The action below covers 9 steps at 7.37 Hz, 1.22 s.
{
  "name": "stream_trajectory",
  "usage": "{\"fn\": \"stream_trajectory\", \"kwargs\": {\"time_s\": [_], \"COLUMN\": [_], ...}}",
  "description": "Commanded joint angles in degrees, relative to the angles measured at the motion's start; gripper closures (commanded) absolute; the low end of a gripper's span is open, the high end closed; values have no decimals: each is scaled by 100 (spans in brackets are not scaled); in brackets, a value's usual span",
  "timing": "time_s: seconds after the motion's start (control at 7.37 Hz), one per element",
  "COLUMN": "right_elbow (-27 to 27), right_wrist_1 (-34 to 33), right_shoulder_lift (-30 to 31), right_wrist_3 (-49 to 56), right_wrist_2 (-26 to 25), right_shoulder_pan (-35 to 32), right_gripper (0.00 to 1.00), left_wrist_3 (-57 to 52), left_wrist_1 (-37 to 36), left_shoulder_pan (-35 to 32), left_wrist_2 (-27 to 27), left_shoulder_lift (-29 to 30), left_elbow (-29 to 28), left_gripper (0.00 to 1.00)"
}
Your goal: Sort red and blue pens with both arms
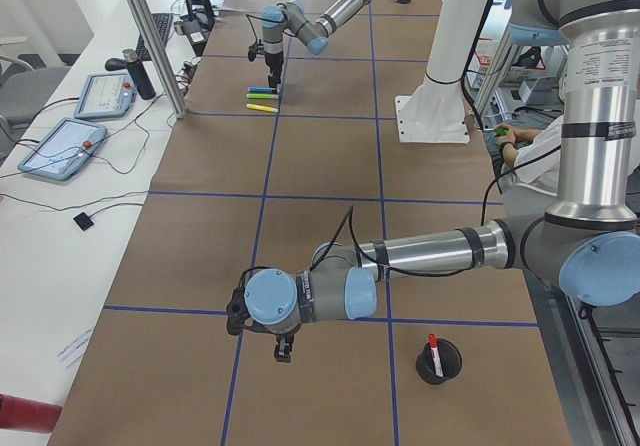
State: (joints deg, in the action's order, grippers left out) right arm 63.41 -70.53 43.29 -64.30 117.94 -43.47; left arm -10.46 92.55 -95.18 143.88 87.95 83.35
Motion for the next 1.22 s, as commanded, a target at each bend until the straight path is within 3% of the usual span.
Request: {"fn": "stream_trajectory", "kwargs": {"time_s": [0.0, 0.14, 0.68, 1.09], "right_elbow": [-40, -31, 108, 977], "right_wrist_1": [-4, -4, -30, -338], "right_shoulder_lift": [-40, -40, -23, 800], "right_wrist_3": [14, 23, 67, 84], "right_wrist_2": [-26, -26, 70, 1070], "right_shoulder_pan": [23, 23, -160, -828], "right_gripper": [86, 100, 100, 100], "left_wrist_3": [0, 0, 0, 0], "left_wrist_1": [0, 0, -9, -9], "left_shoulder_pan": [-1, -1, 8, -1], "left_wrist_2": [0, 0, 0, 0], "left_shoulder_lift": [3, 3, 12, 21], "left_elbow": [-3, -12, -12, -29], "left_gripper": [0, 0, 0, 0]}}
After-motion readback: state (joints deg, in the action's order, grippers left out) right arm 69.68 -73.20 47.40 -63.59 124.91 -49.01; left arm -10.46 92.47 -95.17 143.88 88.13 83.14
